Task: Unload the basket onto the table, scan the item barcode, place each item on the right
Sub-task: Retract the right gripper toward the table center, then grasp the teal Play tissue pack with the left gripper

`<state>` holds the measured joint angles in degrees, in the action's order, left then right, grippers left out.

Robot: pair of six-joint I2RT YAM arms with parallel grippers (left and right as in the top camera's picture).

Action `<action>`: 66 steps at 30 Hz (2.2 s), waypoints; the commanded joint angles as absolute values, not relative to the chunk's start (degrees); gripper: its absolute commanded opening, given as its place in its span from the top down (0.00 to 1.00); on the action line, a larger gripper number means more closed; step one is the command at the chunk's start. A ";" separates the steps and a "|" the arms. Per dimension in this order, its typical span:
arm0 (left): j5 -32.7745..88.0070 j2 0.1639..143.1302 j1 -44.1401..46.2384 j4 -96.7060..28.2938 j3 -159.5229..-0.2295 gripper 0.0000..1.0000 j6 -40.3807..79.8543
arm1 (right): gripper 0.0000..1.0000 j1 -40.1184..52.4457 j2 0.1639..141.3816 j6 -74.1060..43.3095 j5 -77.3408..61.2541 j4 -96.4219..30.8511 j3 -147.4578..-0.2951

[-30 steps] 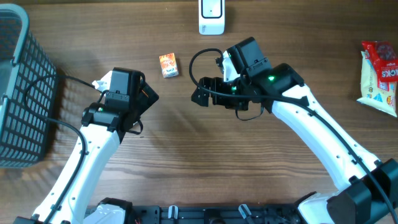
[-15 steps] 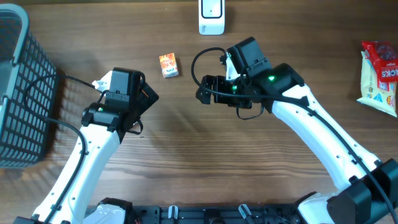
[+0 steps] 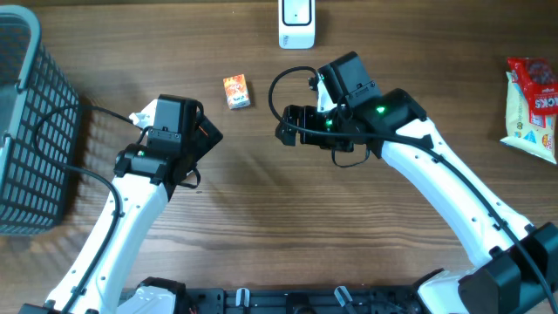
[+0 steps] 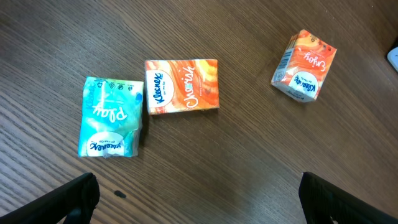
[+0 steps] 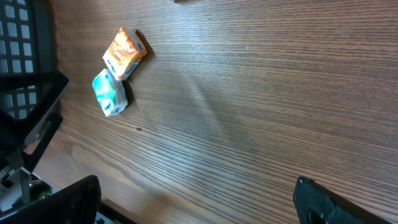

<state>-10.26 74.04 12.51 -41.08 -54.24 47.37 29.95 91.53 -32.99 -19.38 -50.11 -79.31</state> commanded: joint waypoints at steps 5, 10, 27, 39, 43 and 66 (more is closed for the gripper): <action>-11.44 74.26 12.21 -41.01 -54.00 0.00 46.70 | 0.00 30.09 90.52 -33.43 -18.41 -49.95 -79.11; -11.44 74.26 12.21 -40.99 -54.00 0.00 46.70 | 0.00 30.09 90.52 -33.41 -18.41 -49.95 -79.11; -11.44 74.26 12.21 -40.99 -54.00 0.00 46.70 | 0.00 30.09 90.52 -33.41 -18.41 -49.95 -79.11; -11.44 74.26 12.21 -40.80 -54.00 0.00 46.70 | 0.00 30.09 90.54 -33.41 -18.41 -49.95 -79.11; -8.88 74.26 12.21 -40.71 -54.00 0.00 47.18 | 0.00 30.09 90.52 -33.41 -18.41 -49.95 -79.11; -22.15 76.20 6.26 -54.46 -53.01 0.00 51.46 | 0.00 30.04 90.54 -49.50 -10.07 -49.71 -79.11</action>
